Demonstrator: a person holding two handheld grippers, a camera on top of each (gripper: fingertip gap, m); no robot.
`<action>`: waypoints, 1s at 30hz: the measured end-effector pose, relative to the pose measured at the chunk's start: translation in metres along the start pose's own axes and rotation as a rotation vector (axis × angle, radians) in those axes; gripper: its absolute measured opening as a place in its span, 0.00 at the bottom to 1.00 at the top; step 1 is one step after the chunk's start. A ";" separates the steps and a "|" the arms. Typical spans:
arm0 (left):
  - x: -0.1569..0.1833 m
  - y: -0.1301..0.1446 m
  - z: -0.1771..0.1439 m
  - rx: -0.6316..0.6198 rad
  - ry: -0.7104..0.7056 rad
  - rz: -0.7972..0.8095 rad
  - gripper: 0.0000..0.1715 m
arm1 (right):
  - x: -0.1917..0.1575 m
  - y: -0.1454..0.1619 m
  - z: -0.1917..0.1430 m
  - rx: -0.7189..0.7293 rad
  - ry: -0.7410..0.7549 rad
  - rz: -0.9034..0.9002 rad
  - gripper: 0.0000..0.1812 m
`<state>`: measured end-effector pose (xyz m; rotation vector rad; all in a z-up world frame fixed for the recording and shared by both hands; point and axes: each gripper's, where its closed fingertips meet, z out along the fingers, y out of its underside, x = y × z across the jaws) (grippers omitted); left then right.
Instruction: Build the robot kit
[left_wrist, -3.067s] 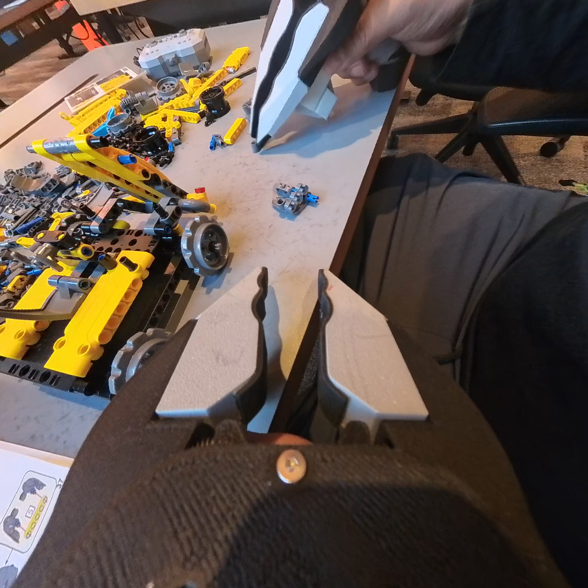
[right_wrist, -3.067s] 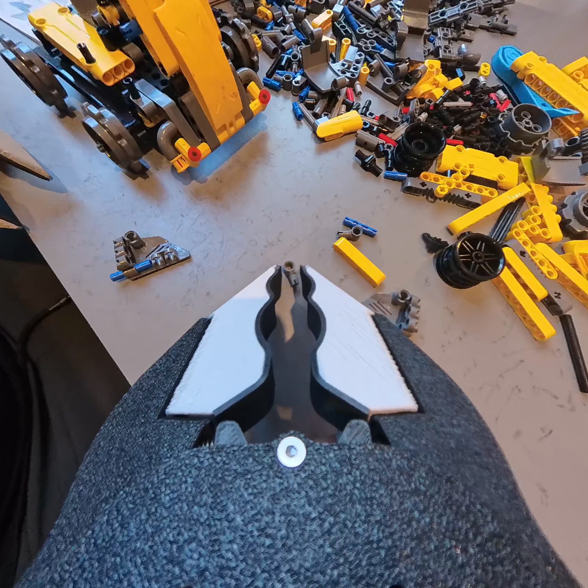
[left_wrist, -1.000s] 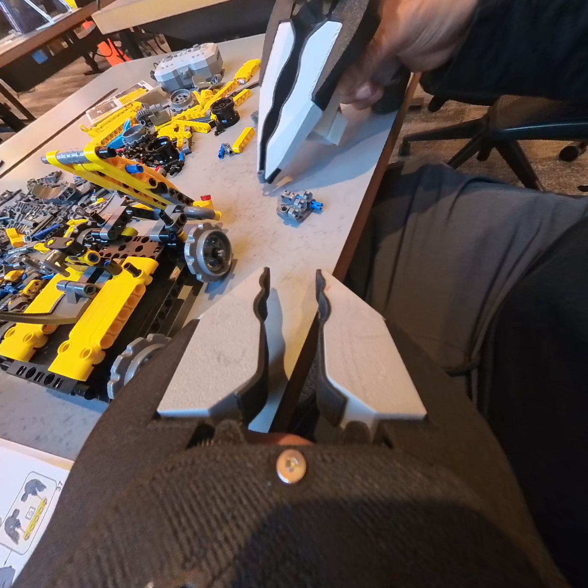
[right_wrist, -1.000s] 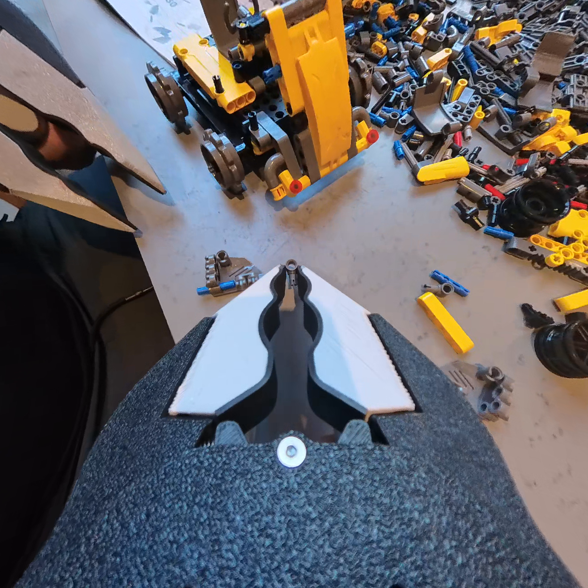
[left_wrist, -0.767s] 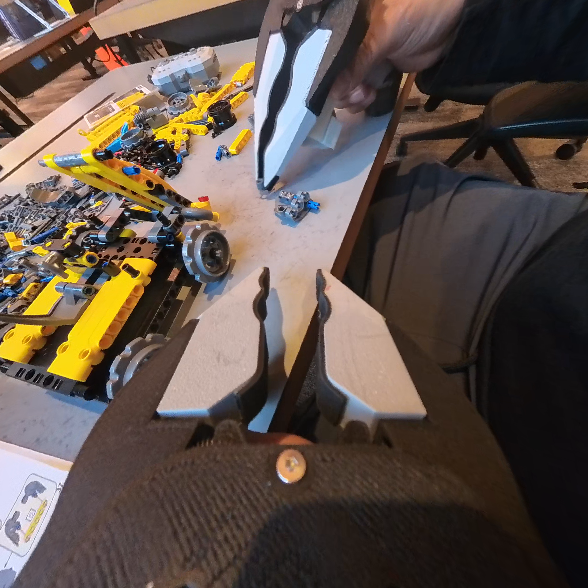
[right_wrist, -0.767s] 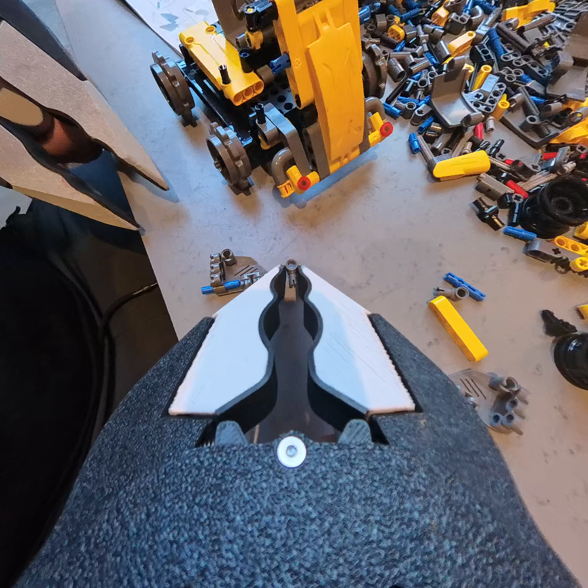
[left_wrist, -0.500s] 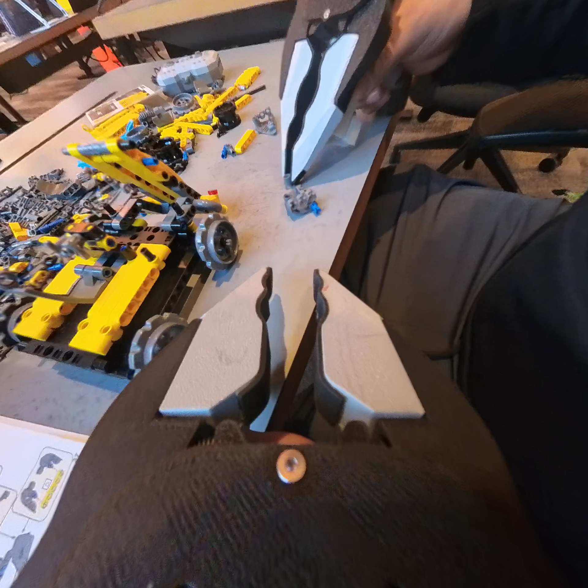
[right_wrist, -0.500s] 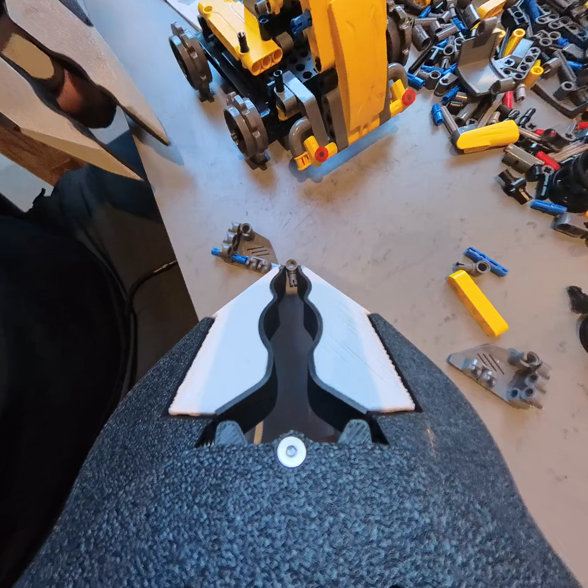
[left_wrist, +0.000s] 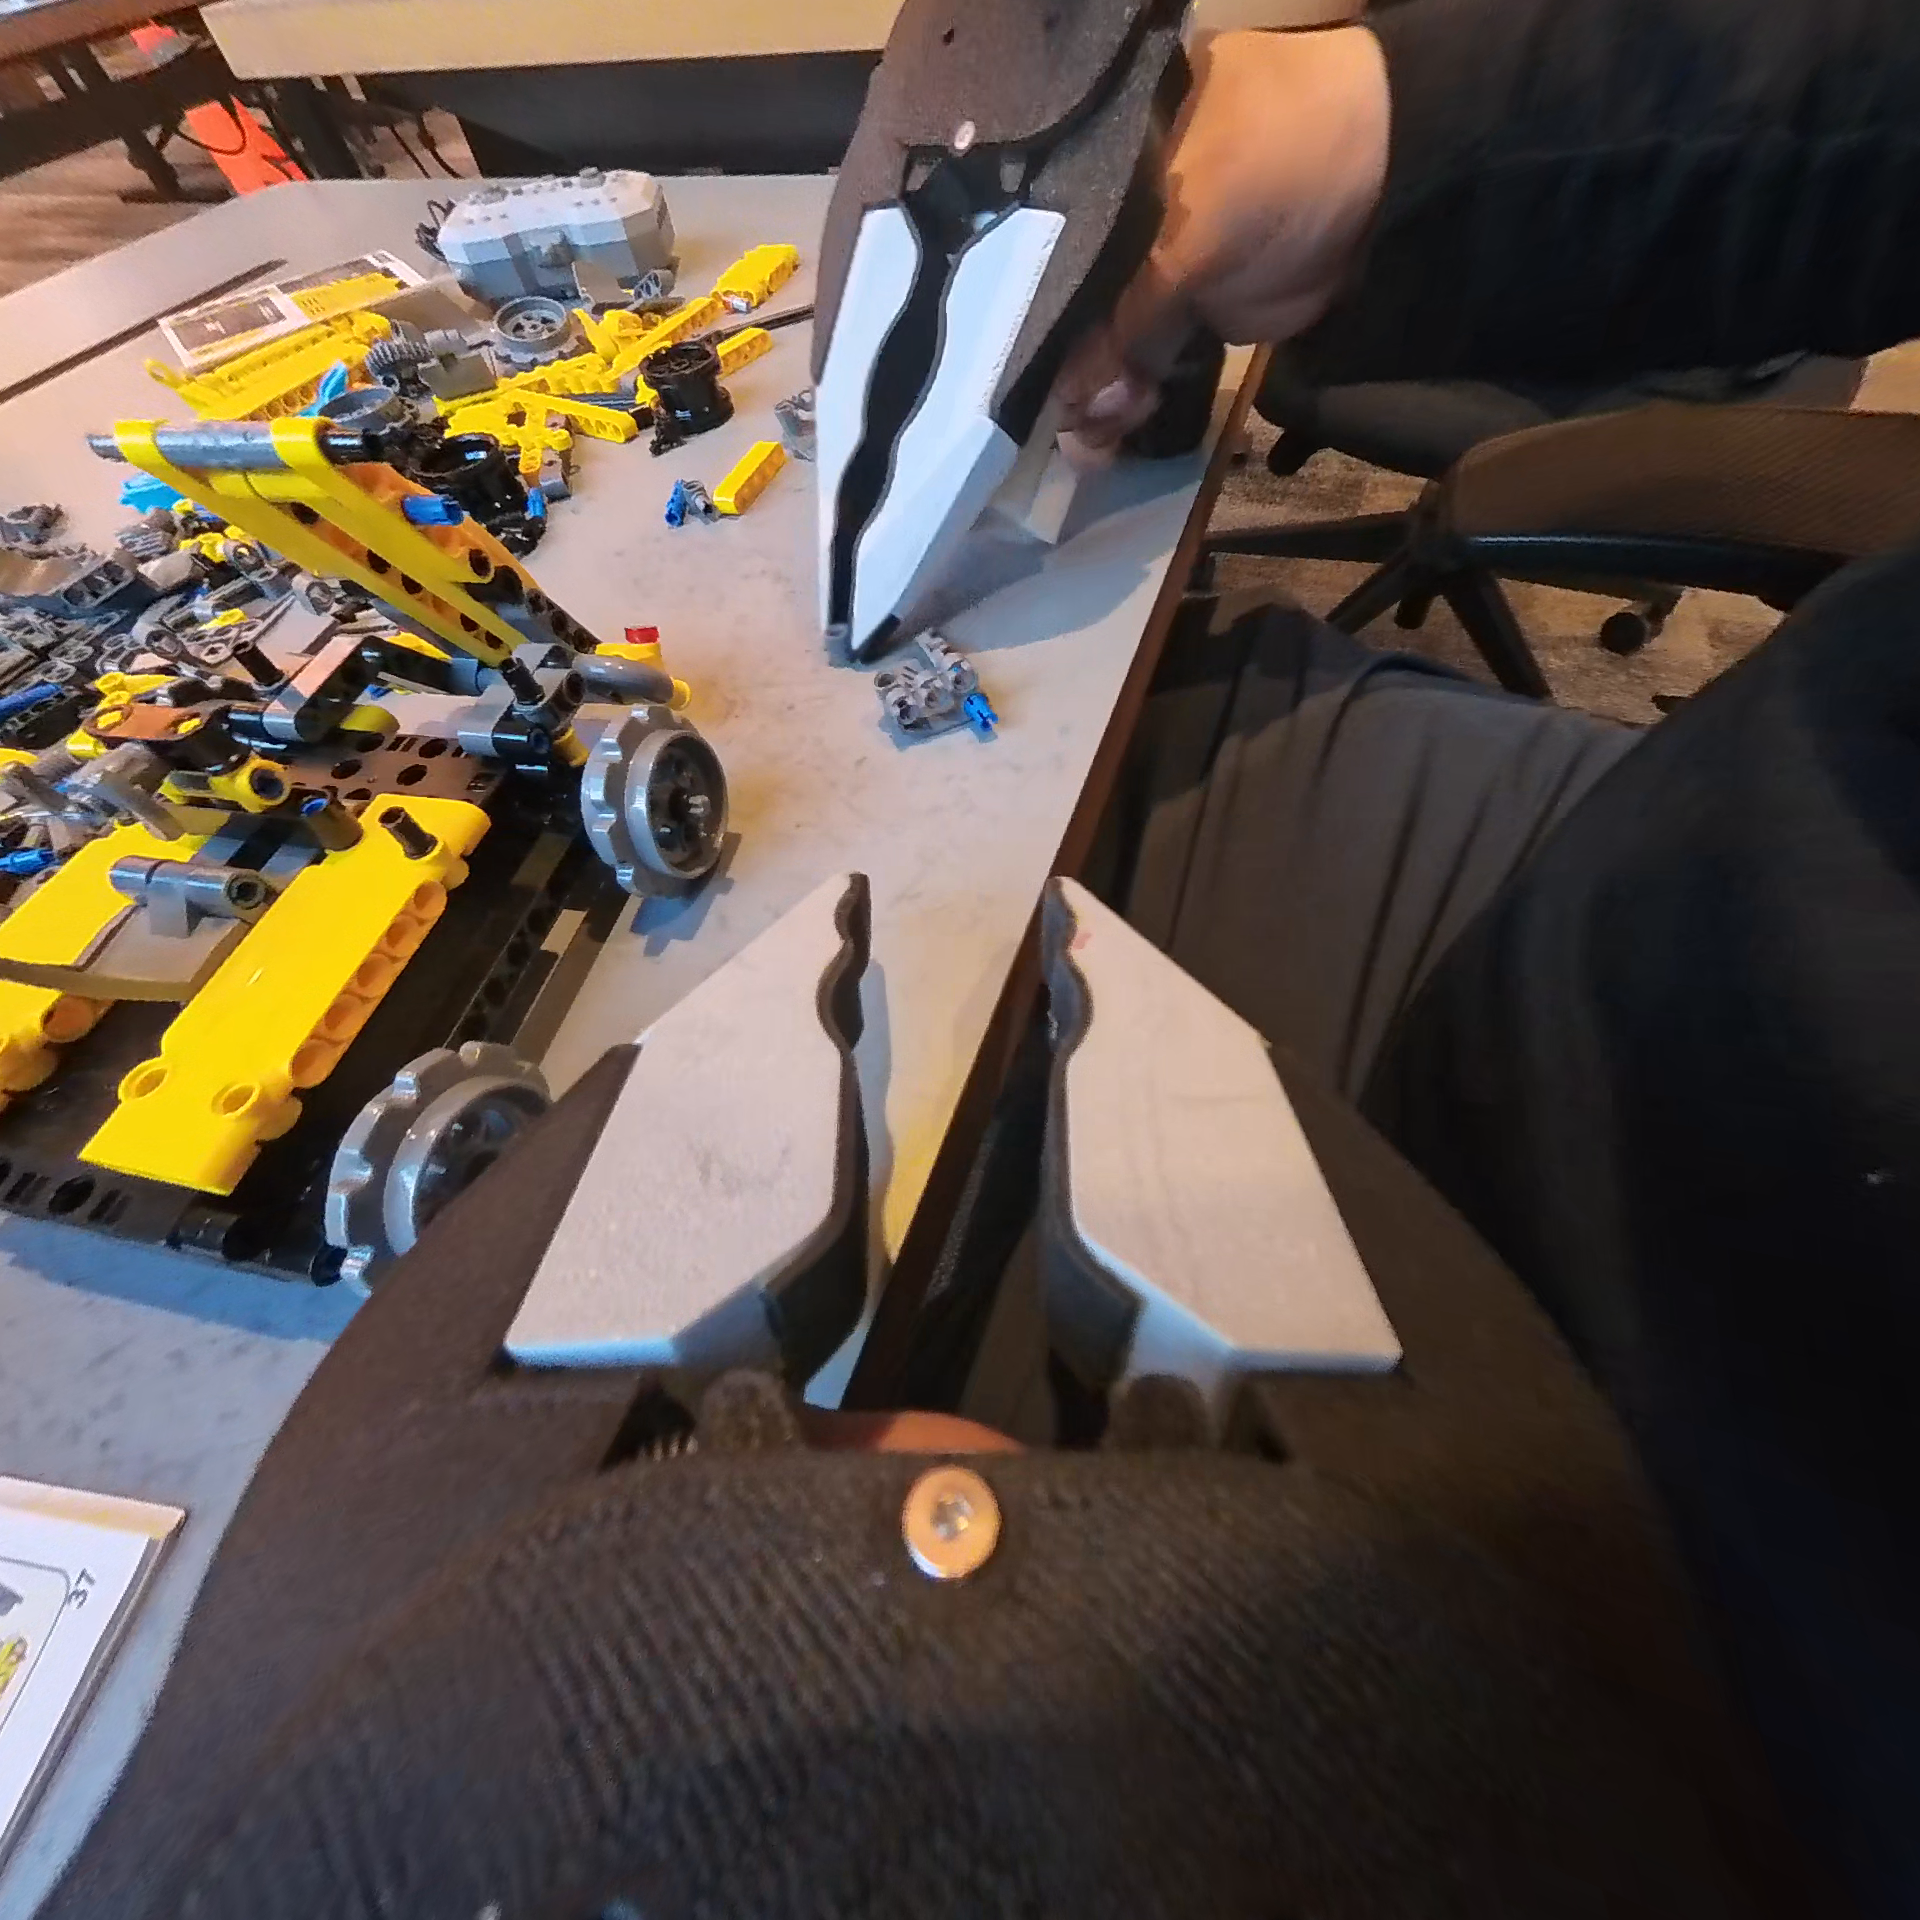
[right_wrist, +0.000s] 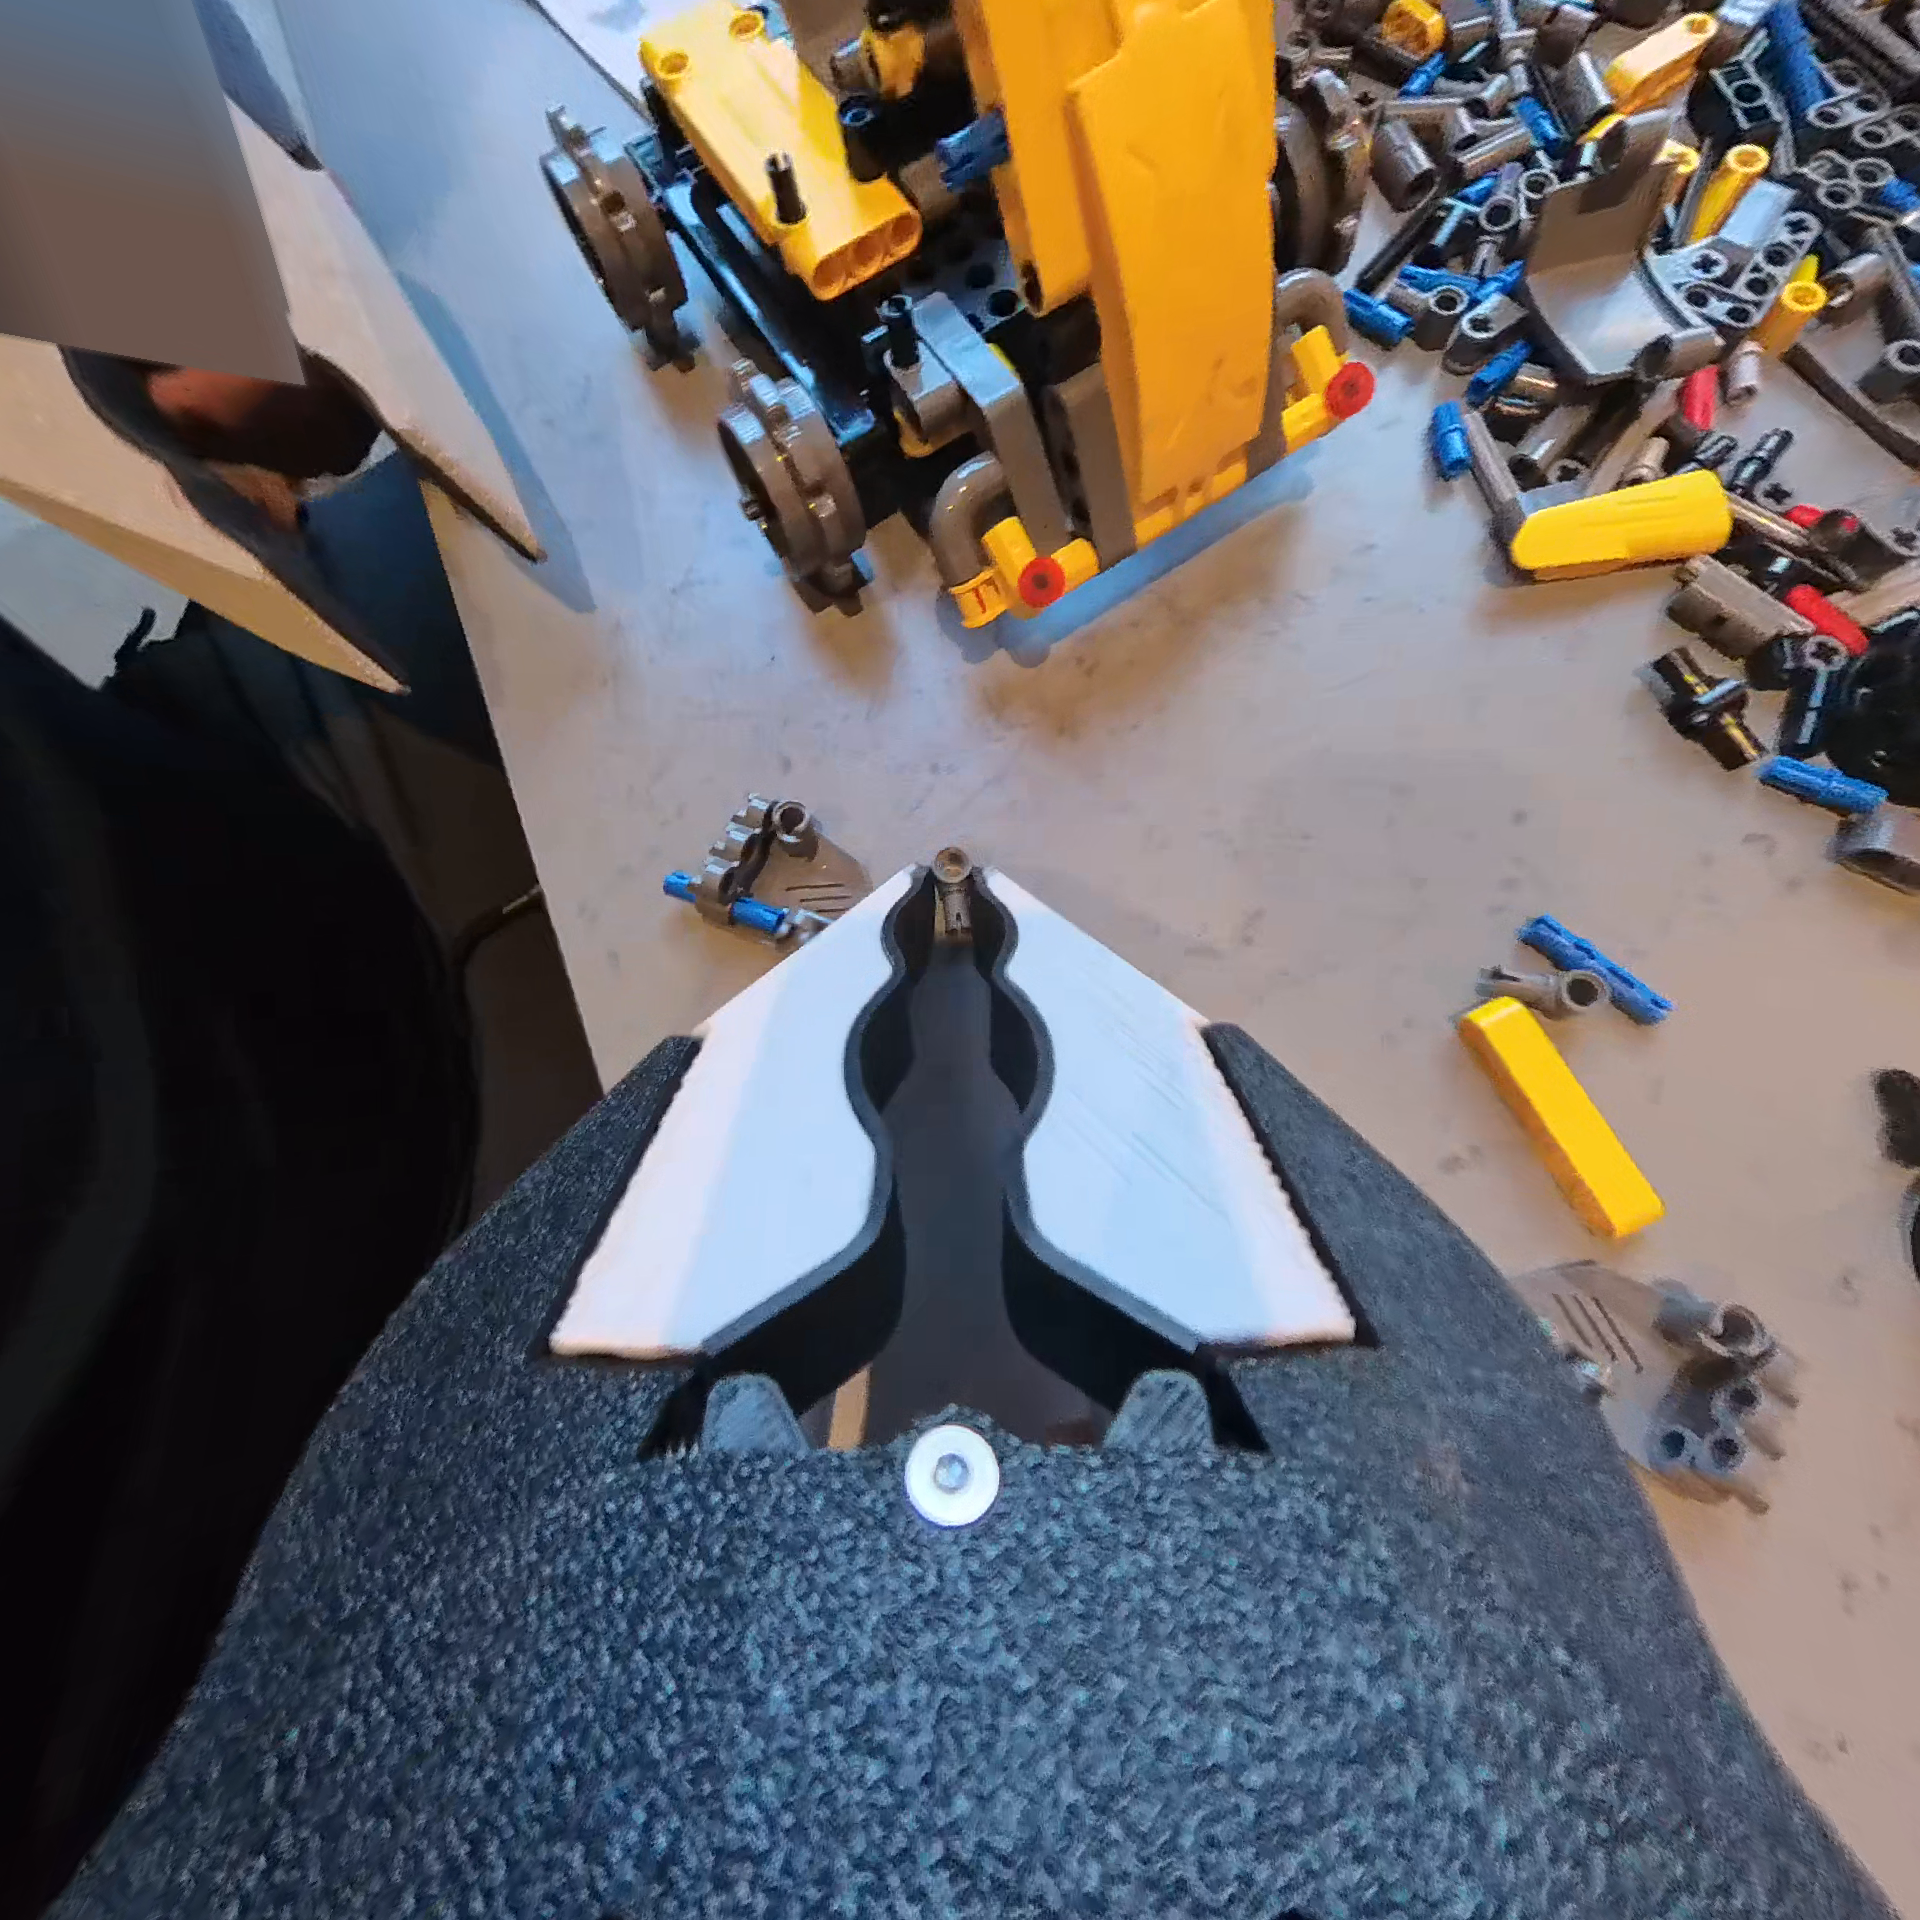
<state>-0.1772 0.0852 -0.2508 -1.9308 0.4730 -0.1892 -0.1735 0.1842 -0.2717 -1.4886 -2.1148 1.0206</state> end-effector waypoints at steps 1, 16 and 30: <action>0.000 0.000 0.000 -0.002 0.004 -0.003 0.18 | -0.002 0.001 0.000 -0.001 -0.006 -0.001 0.04; -0.007 0.000 -0.005 -0.015 -0.008 -0.099 0.18 | -0.003 0.004 -0.009 0.028 -0.007 0.095 0.04; -0.012 0.002 -0.004 -0.021 -0.012 -0.146 0.18 | 0.000 0.003 -0.011 0.042 -0.018 0.137 0.04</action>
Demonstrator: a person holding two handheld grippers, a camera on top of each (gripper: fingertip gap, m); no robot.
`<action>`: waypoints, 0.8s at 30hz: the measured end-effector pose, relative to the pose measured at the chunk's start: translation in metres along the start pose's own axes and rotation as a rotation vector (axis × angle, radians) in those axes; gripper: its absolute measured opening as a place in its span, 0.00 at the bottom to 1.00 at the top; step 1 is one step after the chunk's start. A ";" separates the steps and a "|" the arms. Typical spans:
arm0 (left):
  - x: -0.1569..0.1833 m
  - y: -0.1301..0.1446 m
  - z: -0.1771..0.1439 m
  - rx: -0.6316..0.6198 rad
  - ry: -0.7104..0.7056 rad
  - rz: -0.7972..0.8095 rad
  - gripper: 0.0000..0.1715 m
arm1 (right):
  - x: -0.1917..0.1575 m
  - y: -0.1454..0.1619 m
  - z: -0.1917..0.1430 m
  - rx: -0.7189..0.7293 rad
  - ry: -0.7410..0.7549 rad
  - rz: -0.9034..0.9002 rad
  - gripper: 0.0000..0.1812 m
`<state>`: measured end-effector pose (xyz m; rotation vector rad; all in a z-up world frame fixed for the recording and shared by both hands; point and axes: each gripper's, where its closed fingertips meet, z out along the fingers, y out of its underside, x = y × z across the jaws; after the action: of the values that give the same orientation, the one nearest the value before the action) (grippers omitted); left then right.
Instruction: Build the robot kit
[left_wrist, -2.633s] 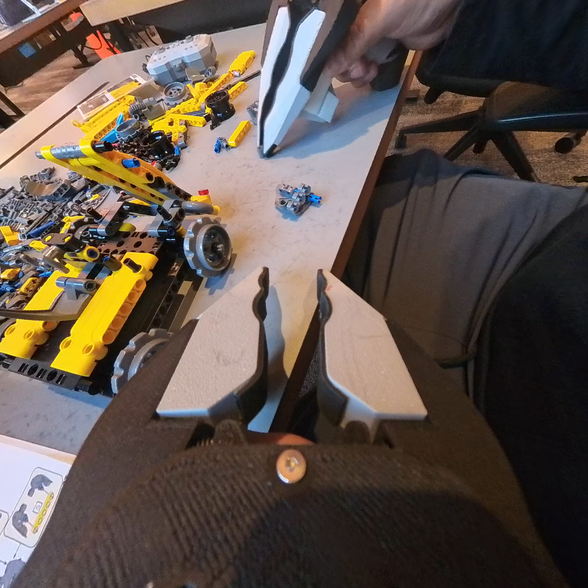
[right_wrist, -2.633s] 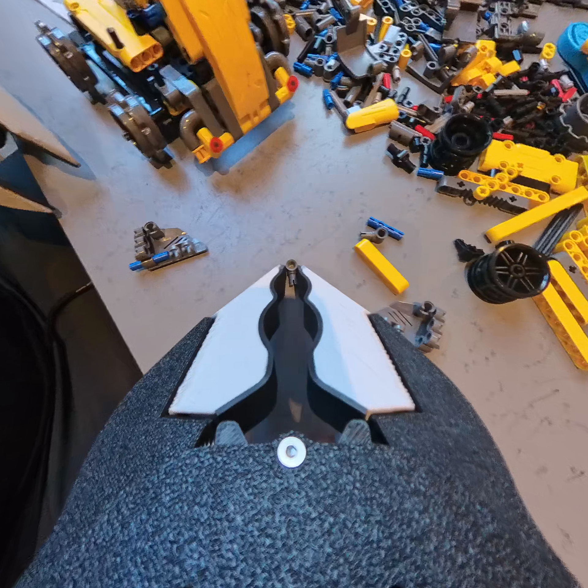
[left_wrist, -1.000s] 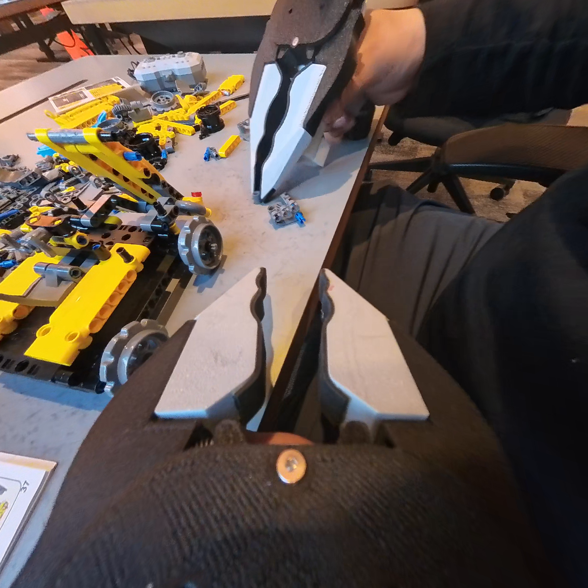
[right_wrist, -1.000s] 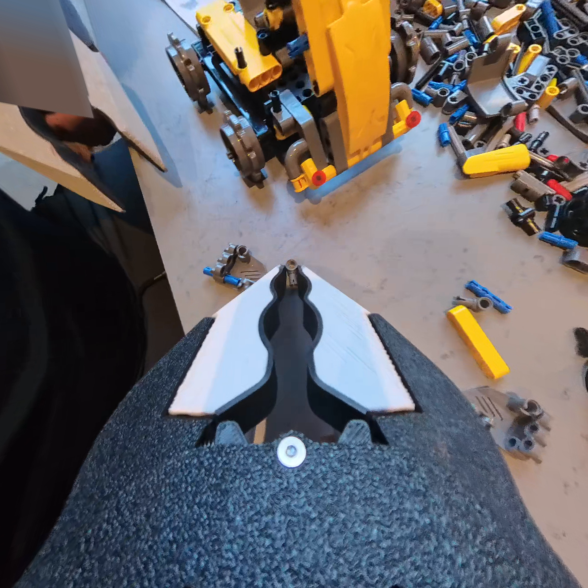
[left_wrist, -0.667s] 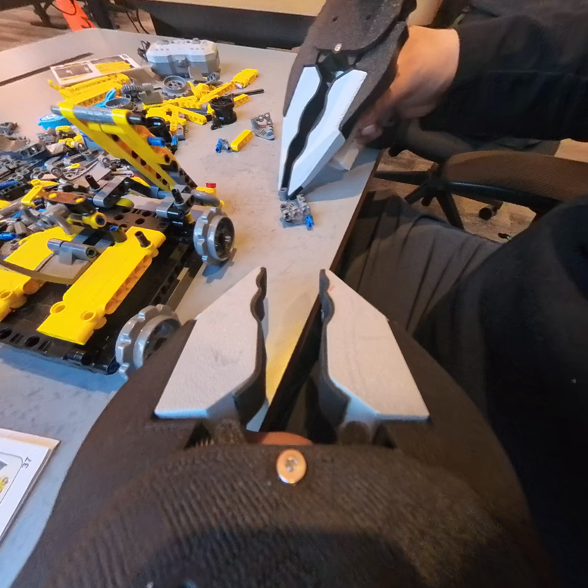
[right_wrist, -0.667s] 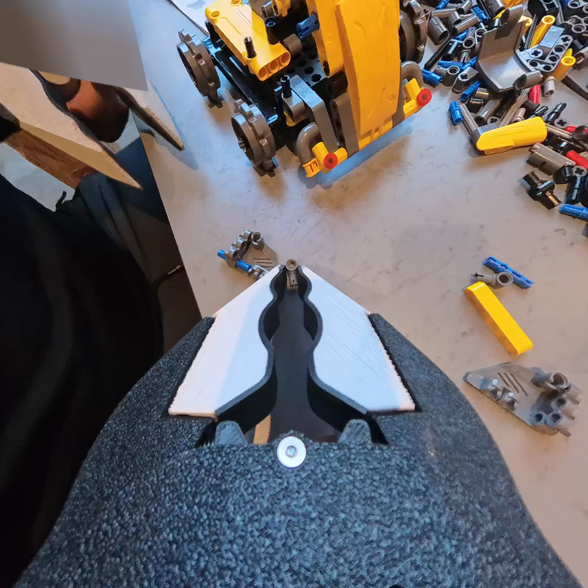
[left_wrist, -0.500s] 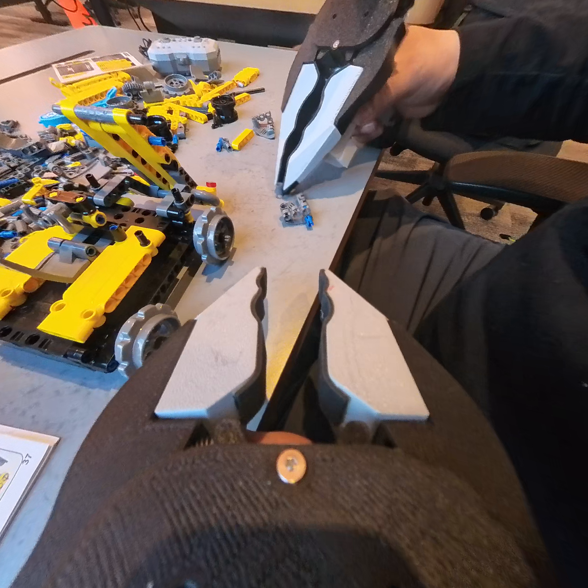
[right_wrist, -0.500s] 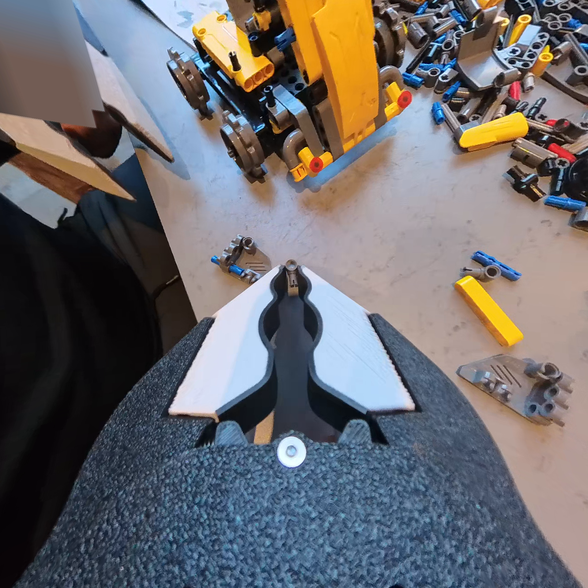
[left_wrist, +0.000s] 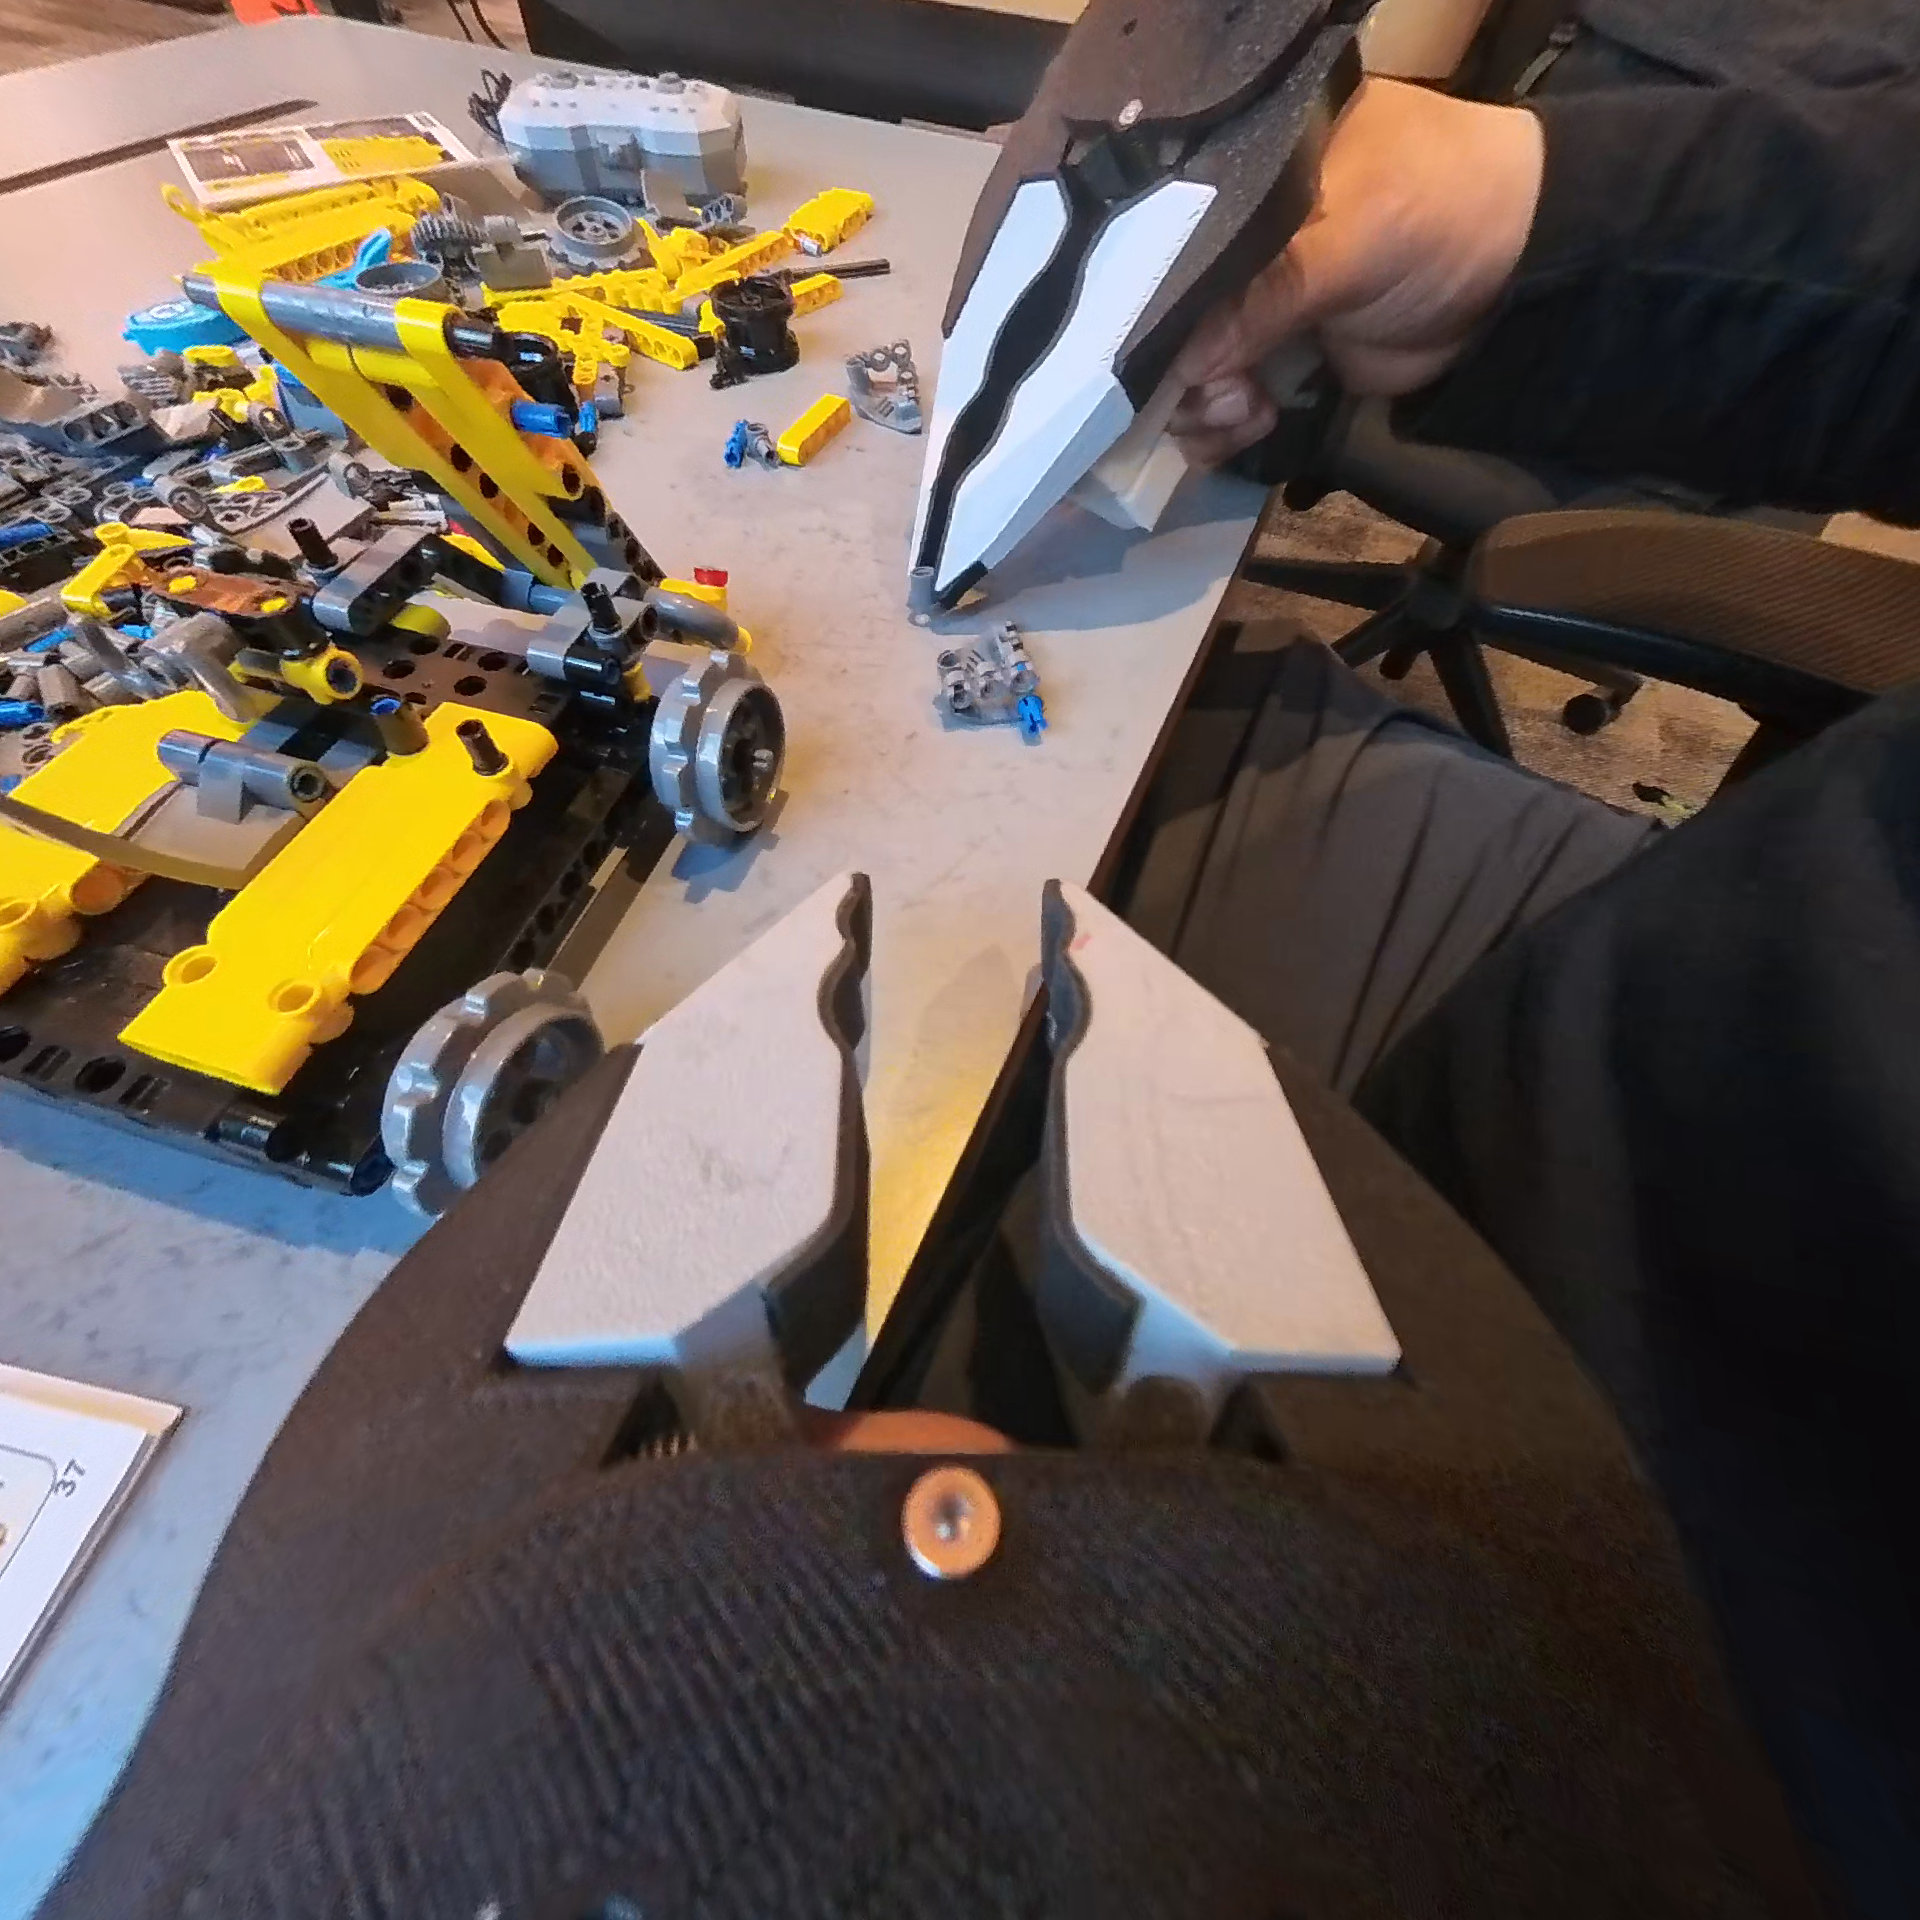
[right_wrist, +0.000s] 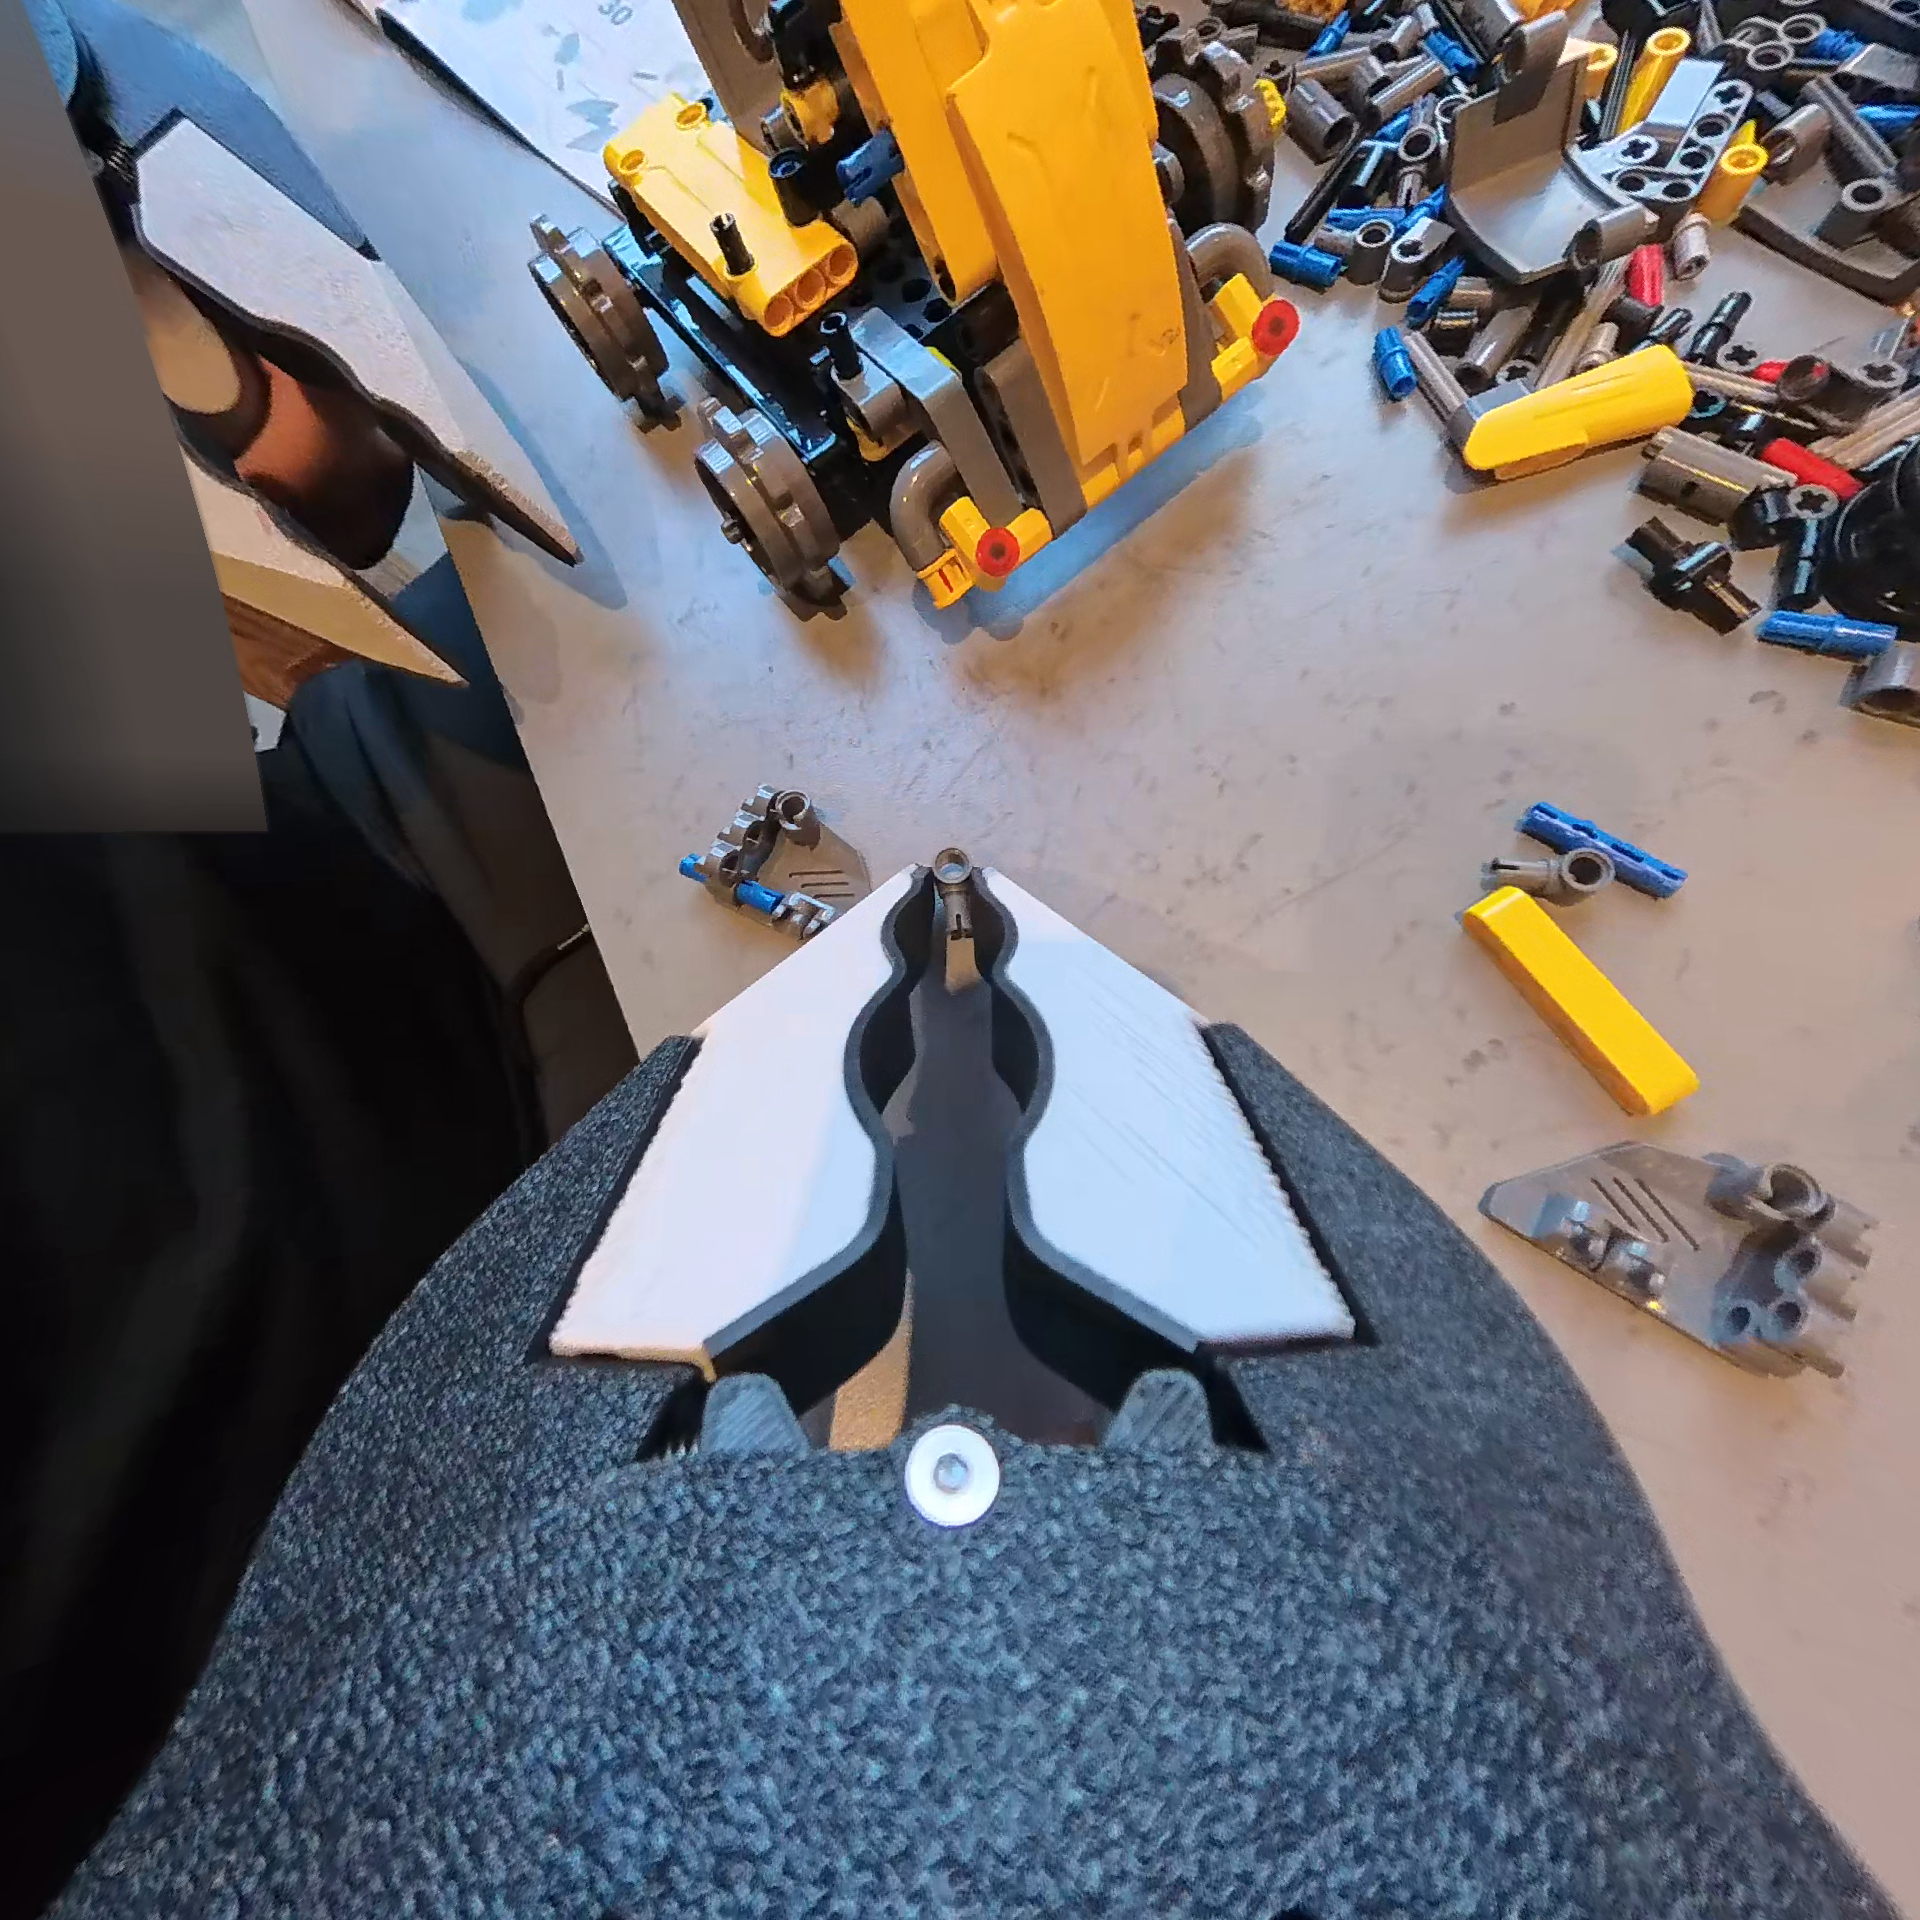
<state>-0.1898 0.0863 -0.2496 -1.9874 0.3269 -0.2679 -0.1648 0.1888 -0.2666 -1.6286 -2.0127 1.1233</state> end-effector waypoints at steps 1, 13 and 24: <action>0.000 0.000 0.001 0.001 0.000 -0.003 0.18 | 0.000 0.000 0.000 0.003 0.000 -0.003 0.04; 0.007 -0.008 0.018 -0.002 -0.002 -0.063 0.18 | -0.008 -0.003 -0.004 0.031 -0.043 -0.026 0.04; 0.015 -0.029 0.046 -0.029 -0.007 -0.032 0.19 | -0.014 -0.007 -0.008 0.073 -0.067 -0.045 0.04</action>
<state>-0.1569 0.1319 -0.2424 -2.0229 0.2964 -0.2776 -0.1600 0.1791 -0.2529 -1.5223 -2.0143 1.2349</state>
